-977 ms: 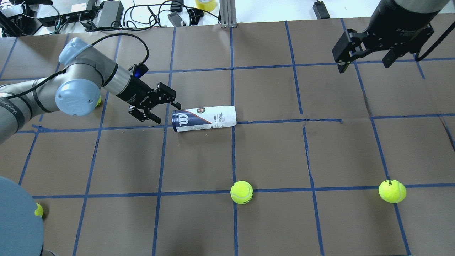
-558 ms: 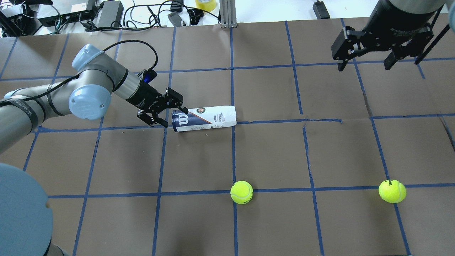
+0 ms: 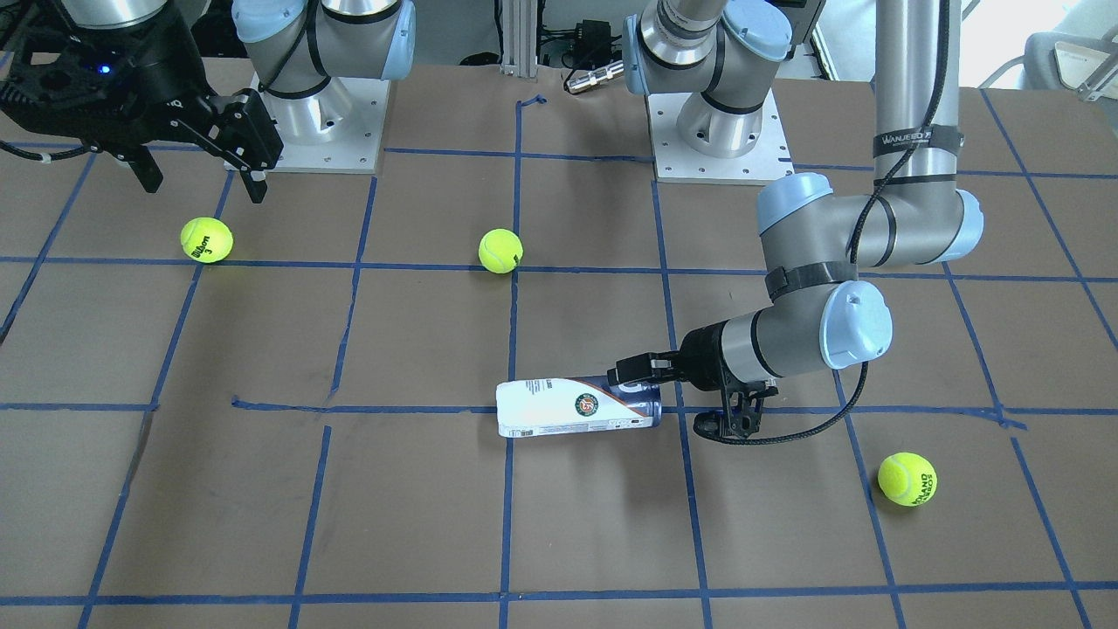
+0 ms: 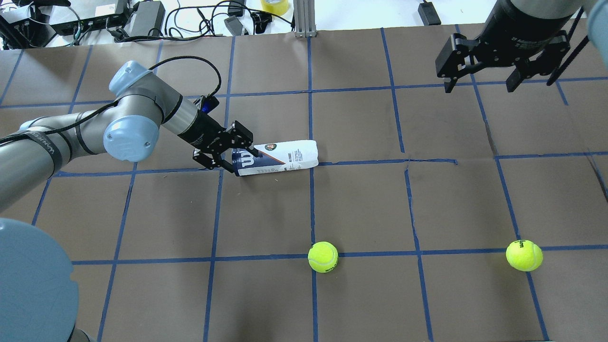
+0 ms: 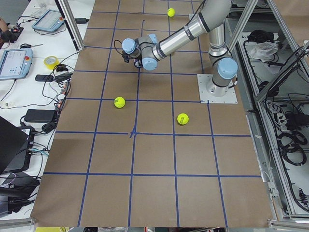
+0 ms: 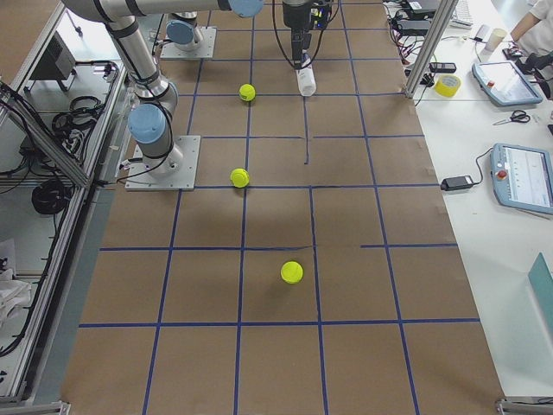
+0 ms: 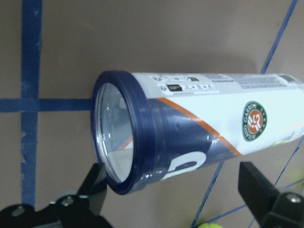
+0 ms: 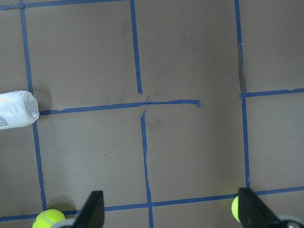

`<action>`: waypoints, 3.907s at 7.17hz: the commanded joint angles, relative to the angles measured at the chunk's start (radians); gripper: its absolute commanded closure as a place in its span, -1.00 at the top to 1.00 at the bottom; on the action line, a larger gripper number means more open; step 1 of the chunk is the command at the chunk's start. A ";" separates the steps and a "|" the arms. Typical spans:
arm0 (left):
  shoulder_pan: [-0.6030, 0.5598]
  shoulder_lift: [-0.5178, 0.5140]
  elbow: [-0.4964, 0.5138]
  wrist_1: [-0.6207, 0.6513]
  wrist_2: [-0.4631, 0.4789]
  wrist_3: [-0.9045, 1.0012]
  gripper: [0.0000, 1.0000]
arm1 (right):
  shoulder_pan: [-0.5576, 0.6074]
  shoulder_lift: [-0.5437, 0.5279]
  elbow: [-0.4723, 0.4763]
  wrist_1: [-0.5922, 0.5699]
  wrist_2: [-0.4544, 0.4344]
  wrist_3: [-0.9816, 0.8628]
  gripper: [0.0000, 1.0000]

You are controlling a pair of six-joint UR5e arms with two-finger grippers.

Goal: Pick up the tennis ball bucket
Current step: 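Grasp the rim of the can's lid end with the left gripper, then lift the lid end of the can with the left gripper, tilting it up, then raise the can to vertical with the left gripper, lid end up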

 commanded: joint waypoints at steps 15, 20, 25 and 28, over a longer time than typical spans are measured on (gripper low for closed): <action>-0.007 0.051 0.288 -0.281 0.170 -0.117 -1.00 | 0.012 0.072 -0.071 0.067 0.019 -0.046 1.00; -0.019 0.071 0.322 -0.303 0.227 -0.134 -1.00 | 0.012 0.066 -0.059 0.068 0.005 -0.043 1.00; -0.114 0.045 0.519 -0.542 0.527 -0.070 -1.00 | 0.012 0.068 -0.057 0.074 0.005 -0.044 1.00; -0.171 0.031 0.548 -0.608 0.702 0.022 -1.00 | 0.012 0.068 -0.057 0.074 0.005 -0.047 1.00</action>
